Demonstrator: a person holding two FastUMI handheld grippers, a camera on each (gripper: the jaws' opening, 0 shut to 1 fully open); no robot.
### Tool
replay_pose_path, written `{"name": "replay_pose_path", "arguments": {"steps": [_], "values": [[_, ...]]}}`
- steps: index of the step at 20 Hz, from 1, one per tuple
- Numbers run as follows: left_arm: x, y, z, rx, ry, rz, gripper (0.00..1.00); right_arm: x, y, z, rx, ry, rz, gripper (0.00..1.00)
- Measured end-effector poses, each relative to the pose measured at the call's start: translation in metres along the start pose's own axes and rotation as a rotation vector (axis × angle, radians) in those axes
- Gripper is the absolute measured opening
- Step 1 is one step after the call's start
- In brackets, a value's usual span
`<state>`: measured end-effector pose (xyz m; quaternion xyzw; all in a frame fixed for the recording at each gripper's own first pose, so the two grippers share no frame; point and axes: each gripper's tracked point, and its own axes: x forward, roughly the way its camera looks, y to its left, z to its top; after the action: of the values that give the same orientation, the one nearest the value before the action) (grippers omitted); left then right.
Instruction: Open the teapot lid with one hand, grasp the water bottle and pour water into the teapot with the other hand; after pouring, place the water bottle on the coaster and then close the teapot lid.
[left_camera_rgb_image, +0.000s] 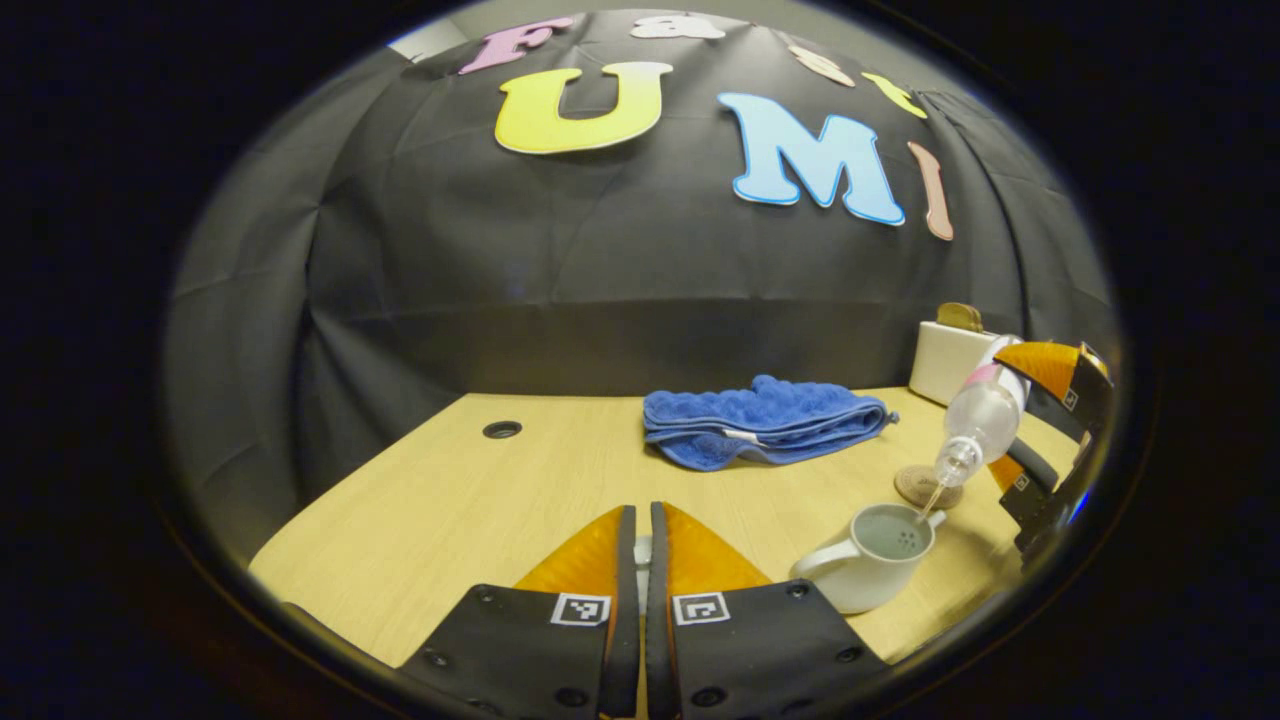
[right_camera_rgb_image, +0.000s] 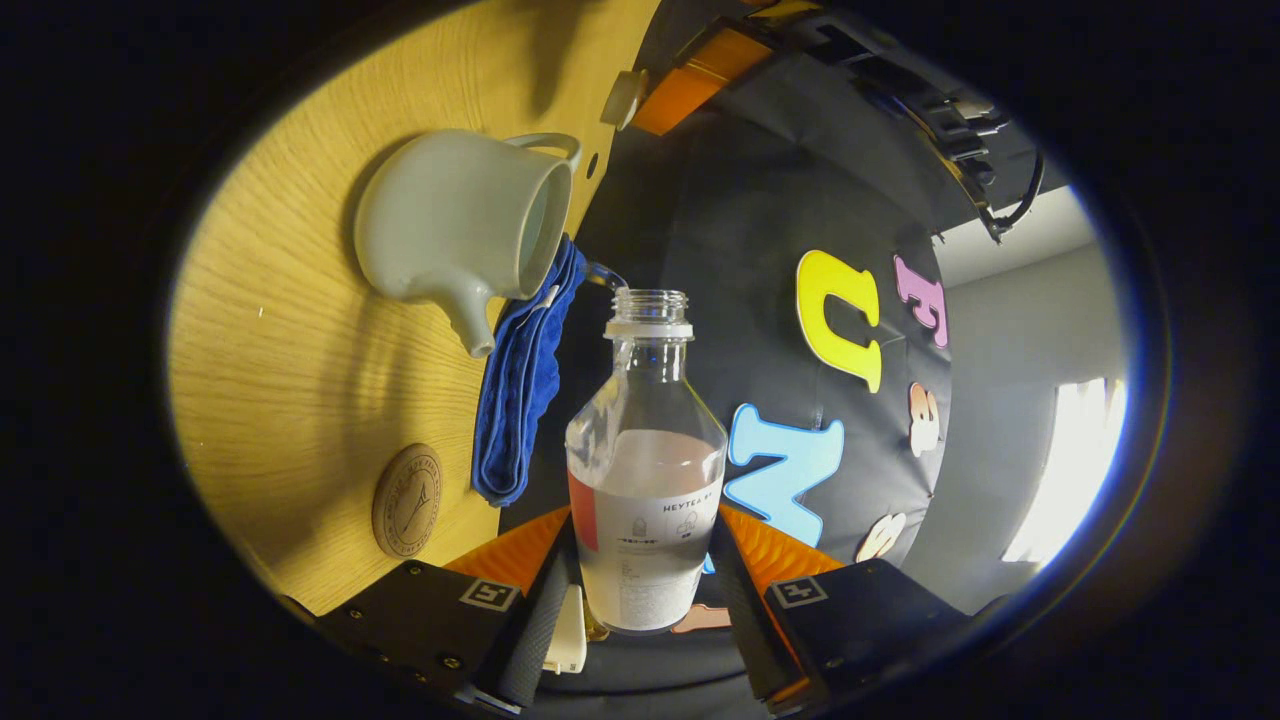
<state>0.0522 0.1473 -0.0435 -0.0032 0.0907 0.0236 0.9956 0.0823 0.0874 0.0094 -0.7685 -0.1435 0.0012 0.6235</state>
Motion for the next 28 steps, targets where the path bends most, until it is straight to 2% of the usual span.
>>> {"name": "replay_pose_path", "arguments": {"steps": [28], "values": [[0.001, -0.007, -0.006, 0.024, 0.022, -0.015, 0.09, 0.006, -0.019, -0.001, -0.158, -0.033, -0.070, 0.76]]}}
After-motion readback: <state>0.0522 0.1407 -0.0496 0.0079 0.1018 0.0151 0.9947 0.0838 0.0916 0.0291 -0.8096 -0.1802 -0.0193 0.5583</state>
